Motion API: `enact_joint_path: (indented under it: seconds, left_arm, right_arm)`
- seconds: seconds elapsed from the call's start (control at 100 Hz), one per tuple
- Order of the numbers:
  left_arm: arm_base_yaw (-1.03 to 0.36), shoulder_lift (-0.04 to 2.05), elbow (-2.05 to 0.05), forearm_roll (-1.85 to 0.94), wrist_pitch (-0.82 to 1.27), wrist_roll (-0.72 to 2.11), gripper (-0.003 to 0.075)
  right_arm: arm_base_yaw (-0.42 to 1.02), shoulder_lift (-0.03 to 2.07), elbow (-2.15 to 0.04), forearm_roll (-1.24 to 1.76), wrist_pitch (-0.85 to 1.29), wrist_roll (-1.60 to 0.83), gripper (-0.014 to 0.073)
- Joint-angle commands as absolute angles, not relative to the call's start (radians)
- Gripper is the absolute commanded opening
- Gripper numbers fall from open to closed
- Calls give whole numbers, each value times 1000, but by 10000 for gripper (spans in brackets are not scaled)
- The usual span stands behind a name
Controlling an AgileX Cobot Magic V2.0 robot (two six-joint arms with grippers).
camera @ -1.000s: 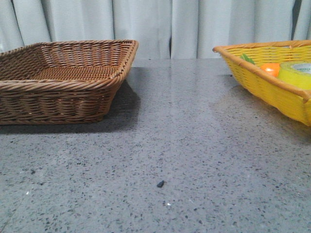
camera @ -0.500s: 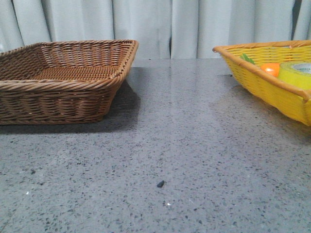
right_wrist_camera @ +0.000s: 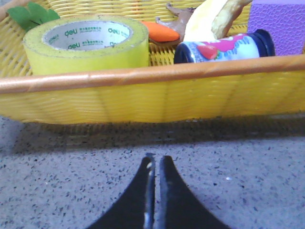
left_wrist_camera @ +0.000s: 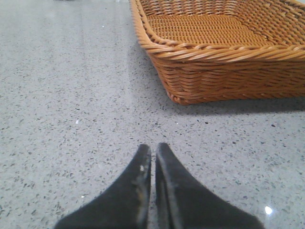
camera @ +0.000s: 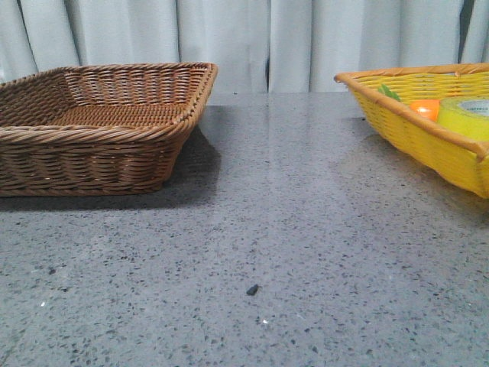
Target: Transfer tape with both arms
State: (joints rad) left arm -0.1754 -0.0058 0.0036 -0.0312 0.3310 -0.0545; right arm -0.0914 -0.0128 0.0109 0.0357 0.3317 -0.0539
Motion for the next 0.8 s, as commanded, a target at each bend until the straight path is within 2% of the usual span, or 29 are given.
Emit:
enact_joint_path:
  seconds: [0.0, 0.3, 0.56, 0.79]
  left_arm:
    - [-172, -36, 12, -41, 271, -58, -21]
    - [-172, -36, 12, -41, 145, -58, -21]
    - [-172, -36, 12, -49, 119, -58, -20]
    - [-172, -36, 12, -72, 114, -58, -21]
  right_arm:
    - [-97, -31, 32, 38, 318, -65, -67]
    - [-97, -31, 32, 38, 318, -65, -67]
    - [-97, -31, 32, 38, 316, -65, -67]
    - [-97, -31, 32, 47, 185, -65, -67]
